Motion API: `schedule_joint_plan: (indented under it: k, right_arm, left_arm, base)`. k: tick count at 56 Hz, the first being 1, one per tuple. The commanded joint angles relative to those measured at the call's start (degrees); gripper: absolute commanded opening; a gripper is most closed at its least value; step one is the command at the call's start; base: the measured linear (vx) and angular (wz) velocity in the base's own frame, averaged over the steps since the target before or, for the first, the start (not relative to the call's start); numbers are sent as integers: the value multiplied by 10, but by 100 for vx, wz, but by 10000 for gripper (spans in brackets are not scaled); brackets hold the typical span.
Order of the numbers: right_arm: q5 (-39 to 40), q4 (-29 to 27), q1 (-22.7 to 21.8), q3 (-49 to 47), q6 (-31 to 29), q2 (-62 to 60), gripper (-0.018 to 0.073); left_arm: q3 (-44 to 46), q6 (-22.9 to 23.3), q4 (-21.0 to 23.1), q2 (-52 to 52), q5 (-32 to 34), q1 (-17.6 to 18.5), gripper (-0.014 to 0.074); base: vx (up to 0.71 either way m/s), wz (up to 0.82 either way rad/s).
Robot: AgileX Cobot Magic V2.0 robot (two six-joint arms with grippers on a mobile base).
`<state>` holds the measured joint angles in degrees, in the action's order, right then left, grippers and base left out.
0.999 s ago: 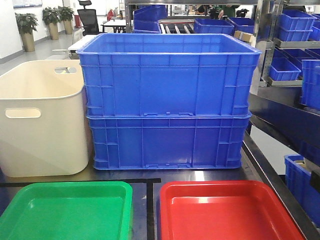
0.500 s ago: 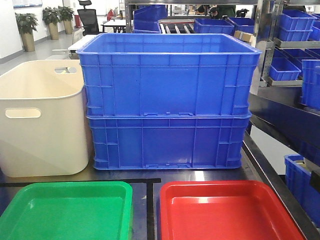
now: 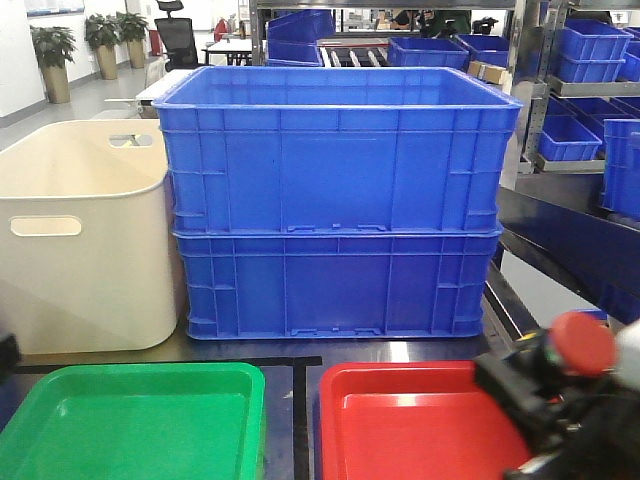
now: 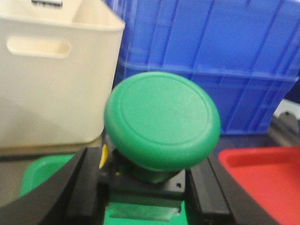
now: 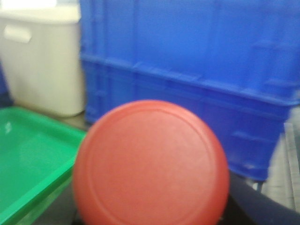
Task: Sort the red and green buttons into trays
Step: 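Lower green button over green tray with left, red over red tray with right, then open both grippers to release the buttons into their trays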
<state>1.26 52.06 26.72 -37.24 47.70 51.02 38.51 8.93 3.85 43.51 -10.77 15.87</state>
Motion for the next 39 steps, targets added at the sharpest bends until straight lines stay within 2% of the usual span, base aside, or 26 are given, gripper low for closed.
schedule_joint_plan:
  k: [1,7,20,27,33,39]
  right_arm:
    - [85,7,0,-22,-2,35,-9]
    - [111,7,0,-22,-2,87,-8]
    - [91,3,0,-22,-2,169,1]
    - [85,-20,0,-22,-1,197,11]
    - [84,-34,0,-22,-1,214,36]
    - [85,-34,0,-22,-1,223,93]
  left_arm:
    - [21,-1,7,39,55,4,-6]
    - [21,-1,7,88,55,4,-6]
    - [21,0,7,173,65,4,-4]
    - [21,-8,6,206,83,4,12]
    - [21,-27,6,229,91,4,58]
    - [21,-30,6,253,85,4,160]
  base:
    - [0,0]
    - [0,0]
    - [0,0]
    - [0,0]
    - [0,0]
    - [0,0]
